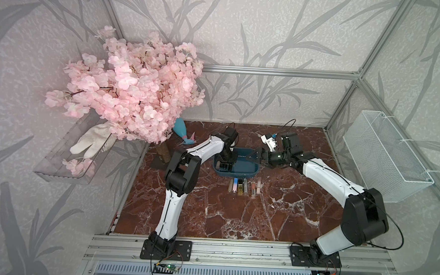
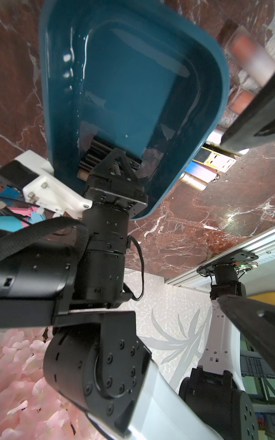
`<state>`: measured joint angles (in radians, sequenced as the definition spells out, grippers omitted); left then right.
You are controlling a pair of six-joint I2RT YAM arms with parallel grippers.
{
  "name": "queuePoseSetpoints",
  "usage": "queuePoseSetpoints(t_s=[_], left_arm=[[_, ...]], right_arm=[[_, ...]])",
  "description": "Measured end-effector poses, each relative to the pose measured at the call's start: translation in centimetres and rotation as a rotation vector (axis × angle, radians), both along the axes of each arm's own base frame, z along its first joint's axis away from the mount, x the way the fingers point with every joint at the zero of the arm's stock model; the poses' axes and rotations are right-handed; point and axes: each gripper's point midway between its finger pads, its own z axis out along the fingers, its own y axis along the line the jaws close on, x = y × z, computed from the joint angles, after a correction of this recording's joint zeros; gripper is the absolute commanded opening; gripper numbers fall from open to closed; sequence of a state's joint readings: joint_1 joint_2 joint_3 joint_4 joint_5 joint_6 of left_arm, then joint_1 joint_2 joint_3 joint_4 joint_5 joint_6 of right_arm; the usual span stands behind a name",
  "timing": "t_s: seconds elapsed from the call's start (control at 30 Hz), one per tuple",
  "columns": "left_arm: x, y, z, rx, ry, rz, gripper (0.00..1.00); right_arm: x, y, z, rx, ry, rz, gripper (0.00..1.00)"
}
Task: Put the lipstick into the storage box
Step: Place the lipstick in the storage box, then pick up the lipstick at the center of the board.
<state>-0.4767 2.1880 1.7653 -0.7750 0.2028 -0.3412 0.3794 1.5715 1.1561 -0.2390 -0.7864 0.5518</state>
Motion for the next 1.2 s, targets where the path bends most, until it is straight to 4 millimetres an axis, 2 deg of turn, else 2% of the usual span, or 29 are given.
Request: queuePoseSetpoints(t_s=[0.13,0.3,0.47,0.57,0.73,0.93,1.07,1.2], left_arm=[[0.1,-0.3,2.7,-0.033,-0.042,0.005,0.32],[-0.2,-1.0,8.1,-0.113,-0.136,0.012,0.33],[-2.4,-1.1,12.5,-0.18,-0.206,0.01,0.34],[-4.5,-0.8,14.0,-0.214,-0.23,-0.011,0.36],[-8.8,0.4,14.1,-0.257,-0.222,-0.045,0.41],[-13.4,2.4,11.9,-0.244,-0.189,-0.06,0.42],[-14.9,3.2,10.3,-0.209,-0.166,-0.063,0.42],[-15.6,3.1,9.3,-0.185,-0.153,-0.08,0.42]], right_arm=[[-0.2,-0.1,-0.2,-0.002,0.004,0.0,0.99],[-0.7,-0.3,0.4,0.002,-0.011,-0.003,1.0],[-1.4,-0.7,1.3,0.007,-0.034,-0.012,1.0],[-1.9,-1.0,1.5,0.007,-0.041,-0.019,0.99],[-3.0,-1.3,1.3,0.005,-0.039,-0.026,0.99],[-4.8,-0.1,0.7,-0.018,-0.041,0.003,0.99],[-5.9,1.1,0.4,-0.03,-0.043,0.034,0.99],[-6.5,1.7,0.1,-0.039,-0.042,0.048,0.99]])
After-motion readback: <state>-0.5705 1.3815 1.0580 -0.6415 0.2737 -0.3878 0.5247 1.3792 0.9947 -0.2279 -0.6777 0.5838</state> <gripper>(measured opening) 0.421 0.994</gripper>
